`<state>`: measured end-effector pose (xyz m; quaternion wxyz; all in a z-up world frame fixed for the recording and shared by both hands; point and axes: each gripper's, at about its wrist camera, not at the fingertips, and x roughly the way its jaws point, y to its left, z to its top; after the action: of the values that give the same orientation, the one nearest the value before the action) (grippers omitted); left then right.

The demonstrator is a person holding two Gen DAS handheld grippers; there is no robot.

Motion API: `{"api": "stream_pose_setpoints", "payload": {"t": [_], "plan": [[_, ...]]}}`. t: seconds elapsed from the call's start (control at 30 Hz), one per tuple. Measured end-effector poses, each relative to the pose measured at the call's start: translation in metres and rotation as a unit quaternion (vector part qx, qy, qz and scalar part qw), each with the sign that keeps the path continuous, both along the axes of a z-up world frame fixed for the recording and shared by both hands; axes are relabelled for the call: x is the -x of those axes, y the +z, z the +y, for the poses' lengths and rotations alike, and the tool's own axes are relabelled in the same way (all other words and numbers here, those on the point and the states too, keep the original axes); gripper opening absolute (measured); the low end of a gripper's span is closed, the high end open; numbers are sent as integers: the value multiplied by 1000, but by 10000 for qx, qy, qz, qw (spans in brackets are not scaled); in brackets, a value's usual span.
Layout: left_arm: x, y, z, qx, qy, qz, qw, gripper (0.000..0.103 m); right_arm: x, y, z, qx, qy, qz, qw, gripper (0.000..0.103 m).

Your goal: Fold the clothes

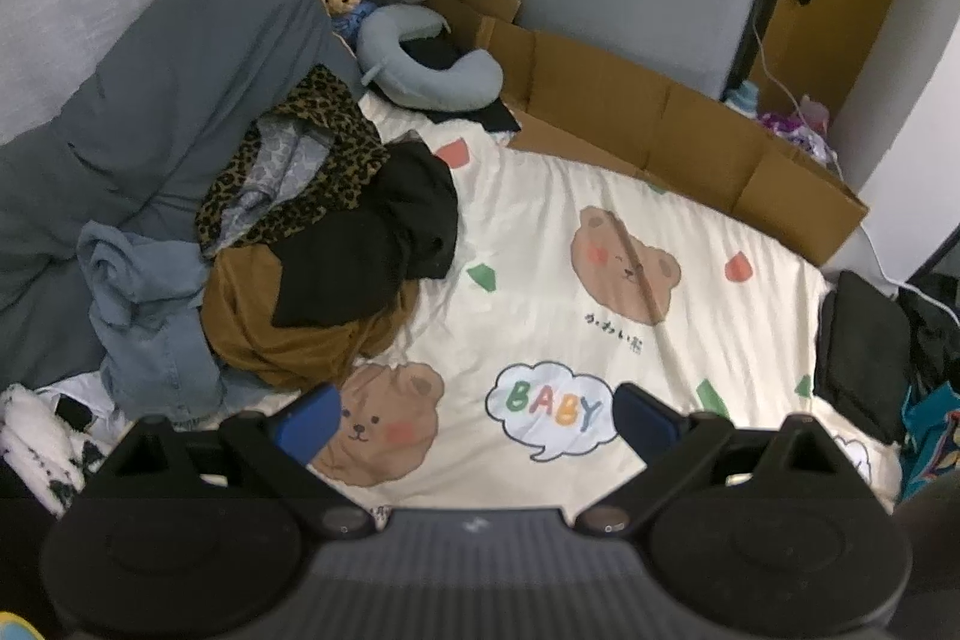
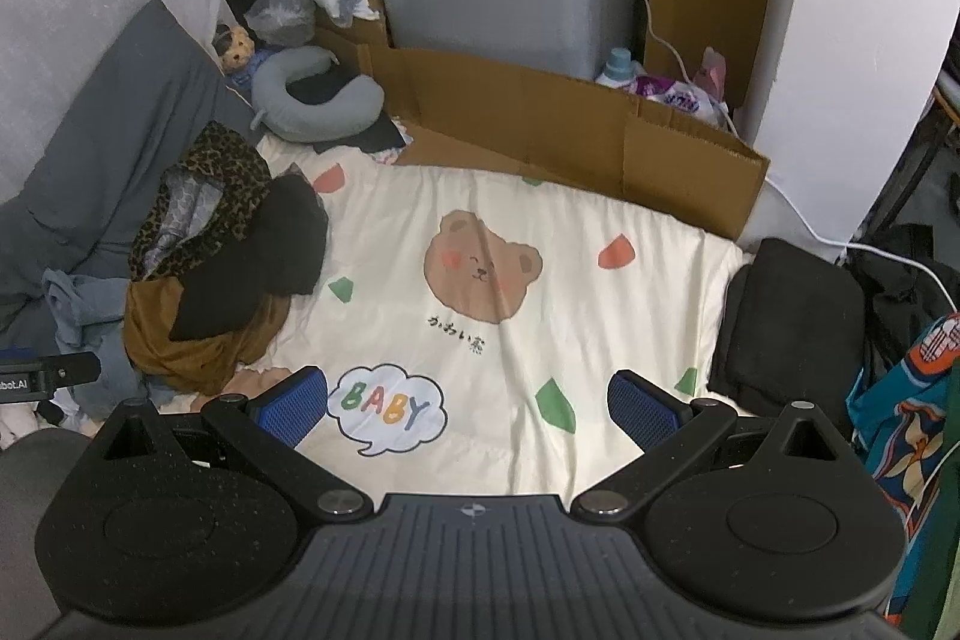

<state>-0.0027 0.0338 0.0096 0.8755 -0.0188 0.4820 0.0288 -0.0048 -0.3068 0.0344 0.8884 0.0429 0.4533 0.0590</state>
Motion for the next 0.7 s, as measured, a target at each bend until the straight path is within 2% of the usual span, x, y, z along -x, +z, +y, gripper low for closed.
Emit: {"api": "stream_pose_setpoints", "payload": {"t": [0.27, 0.37, 0.43, 0.47, 0.5, 0.53, 0.63, 0.7], "plan": [[0, 11, 9, -136, 75, -187, 9997, 99, -2, 17, 6, 2, -7, -147, 9999, 102], [0, 10, 14, -273, 281, -189, 9991, 93, -2, 19, 8, -4, 21, -163, 9999, 102], [0, 15, 22, -45, 452, -288, 9986, 93, -2, 22, 12, 24, 40, -188, 9998, 102], [0, 18, 24, -55, 493, -365, 9981, 93, -2, 23, 13, 36, 41, -201, 9998, 102], [1, 21, 25, -66, 534, -442, 9976, 100, -2, 24, 14, 43, 45, -208, 9998, 102], [1, 24, 27, -78, 573, -518, 9970, 102, -1, 25, 15, 50, 50, -214, 9997, 102], [-4, 15, 27, -323, 473, -334, 9978, 102, -1, 28, 17, 71, 64, -234, 9997, 102], [-4, 8, 30, -237, 482, -221, 9983, 100, 0, 28, 17, 59, 66, -235, 9997, 102]]}}
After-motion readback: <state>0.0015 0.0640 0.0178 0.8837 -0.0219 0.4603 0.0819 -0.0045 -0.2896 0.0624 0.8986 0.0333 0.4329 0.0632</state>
